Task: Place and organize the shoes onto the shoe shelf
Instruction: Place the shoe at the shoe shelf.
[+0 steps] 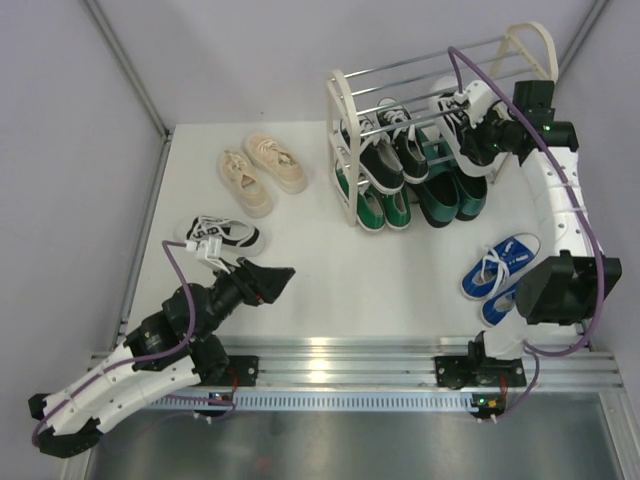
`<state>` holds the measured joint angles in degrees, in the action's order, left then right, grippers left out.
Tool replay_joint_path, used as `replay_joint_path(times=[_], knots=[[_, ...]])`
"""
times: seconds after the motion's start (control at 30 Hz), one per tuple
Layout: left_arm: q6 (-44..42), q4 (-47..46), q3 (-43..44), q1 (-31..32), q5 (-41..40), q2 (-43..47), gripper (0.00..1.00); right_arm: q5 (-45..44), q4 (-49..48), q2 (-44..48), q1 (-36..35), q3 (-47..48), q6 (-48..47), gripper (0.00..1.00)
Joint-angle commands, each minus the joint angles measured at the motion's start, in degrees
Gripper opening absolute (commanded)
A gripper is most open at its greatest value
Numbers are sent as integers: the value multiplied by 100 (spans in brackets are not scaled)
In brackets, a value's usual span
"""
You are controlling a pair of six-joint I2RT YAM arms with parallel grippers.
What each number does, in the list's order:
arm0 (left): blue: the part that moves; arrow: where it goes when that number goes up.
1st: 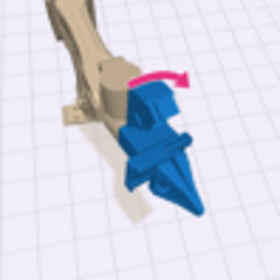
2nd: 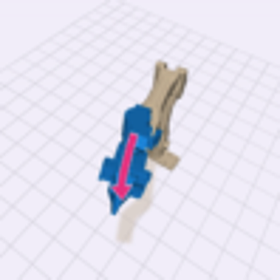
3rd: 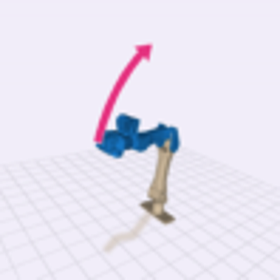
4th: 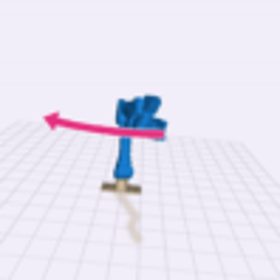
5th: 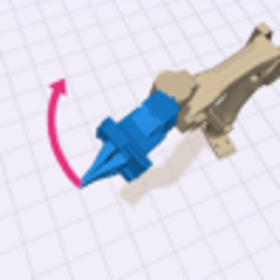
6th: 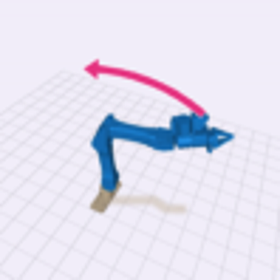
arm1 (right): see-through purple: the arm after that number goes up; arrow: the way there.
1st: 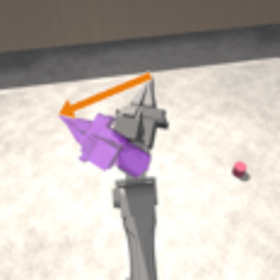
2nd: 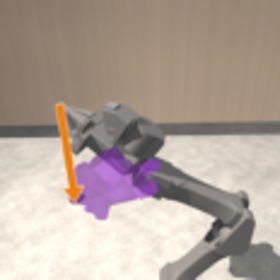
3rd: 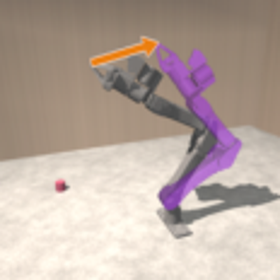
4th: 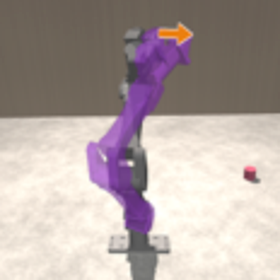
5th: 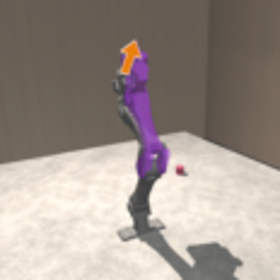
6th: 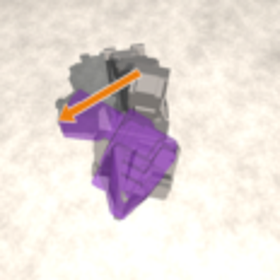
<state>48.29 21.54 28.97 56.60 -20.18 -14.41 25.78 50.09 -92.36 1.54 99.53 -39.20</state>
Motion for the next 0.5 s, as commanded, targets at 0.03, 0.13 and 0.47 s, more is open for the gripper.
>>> replay_joint_path(times=[0.03,0.13,0.47], knots=[[58,-80,47,-17,50,35,89,138,-913,-1,-373,243,26,0],[57,-71,47,-17,67,44,89,-11,-1009,-98,-505,182,105,0],[84,-62,3,-17,85,62,89,-565,-1343,-178,-550,6,272,5]])
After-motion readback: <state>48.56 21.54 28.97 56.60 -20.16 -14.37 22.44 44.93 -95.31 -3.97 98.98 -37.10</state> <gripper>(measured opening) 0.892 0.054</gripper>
